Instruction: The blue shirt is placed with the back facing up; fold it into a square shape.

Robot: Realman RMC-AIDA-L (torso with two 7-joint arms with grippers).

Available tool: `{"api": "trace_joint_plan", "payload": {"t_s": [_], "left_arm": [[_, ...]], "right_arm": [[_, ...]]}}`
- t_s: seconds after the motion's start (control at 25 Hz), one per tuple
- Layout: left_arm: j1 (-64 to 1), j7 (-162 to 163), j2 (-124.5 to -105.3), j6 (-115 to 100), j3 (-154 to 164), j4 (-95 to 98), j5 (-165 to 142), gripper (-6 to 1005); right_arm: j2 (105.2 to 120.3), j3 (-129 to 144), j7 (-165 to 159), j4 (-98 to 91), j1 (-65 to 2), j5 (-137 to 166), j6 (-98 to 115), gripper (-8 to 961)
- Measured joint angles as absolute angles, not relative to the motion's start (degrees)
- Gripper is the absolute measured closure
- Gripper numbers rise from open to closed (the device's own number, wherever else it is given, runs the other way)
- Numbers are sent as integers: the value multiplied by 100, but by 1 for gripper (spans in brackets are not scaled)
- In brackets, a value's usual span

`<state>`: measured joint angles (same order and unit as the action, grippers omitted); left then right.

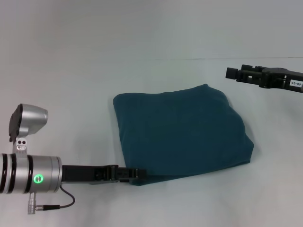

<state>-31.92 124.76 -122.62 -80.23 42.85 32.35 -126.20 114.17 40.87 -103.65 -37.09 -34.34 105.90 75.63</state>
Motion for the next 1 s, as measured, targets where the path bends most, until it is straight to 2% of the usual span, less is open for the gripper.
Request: {"api": "trace_joint_plan", "payload": {"t_s": [1.0], "left_arm": [[-3241,12827,-12226,-7902,4274,3241,-12579,228]], "right_arm": [[11416,4078,-10353,-3709,-3401,10573,7547,105]]}}
